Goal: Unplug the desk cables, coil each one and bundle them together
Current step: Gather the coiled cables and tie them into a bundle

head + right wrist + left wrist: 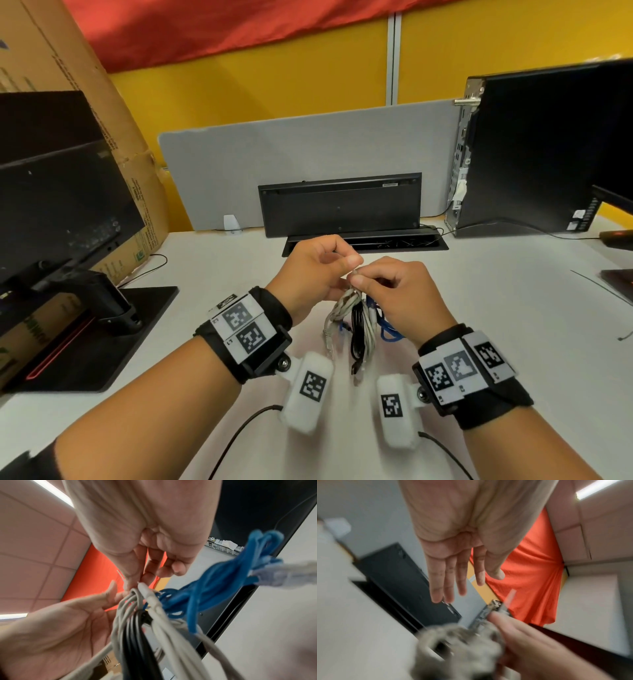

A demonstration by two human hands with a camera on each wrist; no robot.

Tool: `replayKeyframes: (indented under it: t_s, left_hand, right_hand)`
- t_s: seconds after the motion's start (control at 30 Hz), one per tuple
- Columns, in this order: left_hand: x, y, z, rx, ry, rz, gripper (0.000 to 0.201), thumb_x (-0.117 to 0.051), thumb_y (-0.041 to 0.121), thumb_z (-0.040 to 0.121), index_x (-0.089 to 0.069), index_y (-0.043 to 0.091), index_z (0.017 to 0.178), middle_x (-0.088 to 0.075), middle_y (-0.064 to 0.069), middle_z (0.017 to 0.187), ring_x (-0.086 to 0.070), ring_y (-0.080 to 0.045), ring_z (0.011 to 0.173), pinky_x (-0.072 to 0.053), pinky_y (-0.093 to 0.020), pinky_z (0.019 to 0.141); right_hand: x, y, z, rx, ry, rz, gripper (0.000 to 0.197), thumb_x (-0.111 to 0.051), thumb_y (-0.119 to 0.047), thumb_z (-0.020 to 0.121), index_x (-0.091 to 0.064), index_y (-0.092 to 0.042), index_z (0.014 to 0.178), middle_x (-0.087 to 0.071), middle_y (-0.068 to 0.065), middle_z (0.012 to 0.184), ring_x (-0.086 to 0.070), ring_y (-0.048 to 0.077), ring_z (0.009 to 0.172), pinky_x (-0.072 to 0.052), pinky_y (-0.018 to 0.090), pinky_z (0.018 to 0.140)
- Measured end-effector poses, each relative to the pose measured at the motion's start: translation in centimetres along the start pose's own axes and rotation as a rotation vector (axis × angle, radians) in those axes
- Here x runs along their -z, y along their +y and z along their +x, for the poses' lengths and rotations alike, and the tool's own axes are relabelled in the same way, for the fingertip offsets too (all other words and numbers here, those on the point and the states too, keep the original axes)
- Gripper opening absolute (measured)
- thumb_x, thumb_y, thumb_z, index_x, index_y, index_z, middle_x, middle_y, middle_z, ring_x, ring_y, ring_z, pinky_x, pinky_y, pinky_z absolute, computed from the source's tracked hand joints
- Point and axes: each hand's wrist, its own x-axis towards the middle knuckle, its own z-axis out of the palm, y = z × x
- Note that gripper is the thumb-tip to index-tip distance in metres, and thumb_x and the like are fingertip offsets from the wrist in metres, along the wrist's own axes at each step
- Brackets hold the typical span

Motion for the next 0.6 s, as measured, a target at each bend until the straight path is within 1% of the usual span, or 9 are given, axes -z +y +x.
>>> replayKeyframes:
  t_s: [0.07,0.13,0.23,0.27,0.33,0.4,0.47,0.53,0.6]
  left_hand:
    - [0.7,0.2,0.2,-0.001,0.031,0.033,0.013,-0.062,0.022,0.093,-0.071,0.013,0.09,-0.071,-0.011,0.094,-0.071,-0.028,0.082,-0.059,-0.034,0.074]
    - [2.0,0.3,0.5,-0.011,0.095,0.1,0.016,-0.064,0.026,0.092,-0.072,0.013,0.097,-0.073,-0.009,0.1,-0.073,-0.022,0.088,-0.06,-0.037,0.077]
    - [4.7,0.0,0.8,0.008,0.163,0.314,0.014,-0.066,0.022,0.092,-0.071,0.009,0.094,-0.074,-0.01,0.092,-0.072,-0.021,0.08,-0.059,-0.039,0.076]
    - [5.6,-0.2,0.8,0.038,0.15,0.416,0.014,-0.066,0.02,0.091,-0.072,0.007,0.092,-0.074,-0.01,0.088,-0.071,-0.021,0.076,-0.058,-0.039,0.074]
    - [7.2,-1.0,0.7,0.128,0.069,0.678,0.015,-0.067,0.02,0.089,-0.074,0.006,0.087,-0.074,-0.006,0.082,-0.069,-0.019,0.072,-0.058,-0.035,0.069]
    - [8.1,-1.9,0.5,0.238,-0.042,0.96,0.021,-0.07,0.026,0.086,-0.074,0.008,0.077,-0.073,-0.002,0.074,-0.069,-0.017,0.069,-0.057,-0.03,0.065]
    - [8.3,-2.8,0.5,0.348,-0.118,1.208,0.029,-0.072,0.034,0.083,-0.07,0.01,0.067,-0.069,0.002,0.065,-0.065,-0.016,0.062,-0.054,-0.028,0.066]
    - [8.3,-3.8,0.5,0.443,-0.15,1.366,0.037,-0.073,0.043,0.08,-0.061,0.014,0.062,-0.065,0.004,0.059,-0.06,-0.014,0.057,-0.054,-0.029,0.067]
    - [8.0,-4.9,0.3,0.509,-0.175,1.428,0.044,-0.074,0.055,0.074,-0.057,0.015,0.064,-0.063,0.004,0.058,-0.059,-0.014,0.055,-0.054,-0.029,0.065]
  right_hand:
    - [0.0,0.0,0.0,0.021,0.012,-0.041,0.008,-0.072,-0.014,0.084,-0.078,-0.018,0.083,-0.07,-0.003,0.079,-0.063,0.017,0.075,-0.053,0.032,0.075]
    - [0.0,0.2,-0.1,0.042,0.022,-0.085,0.008,-0.071,-0.016,0.085,-0.078,-0.02,0.083,-0.071,-0.007,0.081,-0.062,0.012,0.075,-0.05,0.028,0.072]
    - [0.1,0.4,-0.1,0.073,0.025,-0.135,0.011,-0.071,-0.016,0.084,-0.077,-0.024,0.079,-0.07,-0.012,0.08,-0.059,-0.001,0.072,-0.043,0.013,0.066]
    - [0.1,0.5,-0.1,0.084,0.026,-0.145,0.012,-0.071,-0.016,0.084,-0.076,-0.026,0.078,-0.07,-0.014,0.08,-0.058,-0.004,0.072,-0.043,0.01,0.065]
    - [0.0,0.6,-0.1,0.098,0.027,-0.156,0.014,-0.072,-0.016,0.084,-0.074,-0.029,0.077,-0.069,-0.016,0.081,-0.058,-0.005,0.072,-0.042,0.006,0.064]
    - [-0.2,0.8,-0.1,0.1,0.025,-0.17,0.017,-0.072,-0.018,0.084,-0.072,-0.034,0.076,-0.069,-0.017,0.082,-0.057,-0.002,0.072,-0.042,0.008,0.063]
    - [-0.3,0.9,-0.2,0.099,0.02,-0.189,0.019,-0.072,-0.02,0.084,-0.069,-0.037,0.075,-0.069,-0.017,0.082,-0.057,0.001,0.071,-0.043,0.015,0.064]
    - [-0.3,0.9,-0.3,0.099,0.002,-0.209,0.02,-0.071,-0.022,0.084,-0.068,-0.039,0.074,-0.068,-0.017,0.082,-0.056,0.001,0.071,-0.041,0.018,0.064]
    - [-0.4,0.9,-0.4,0.1,-0.021,-0.235,0.021,-0.071,-0.023,0.085,-0.068,-0.04,0.073,-0.068,-0.019,0.082,-0.055,0.0,0.07,-0.04,0.017,0.063]
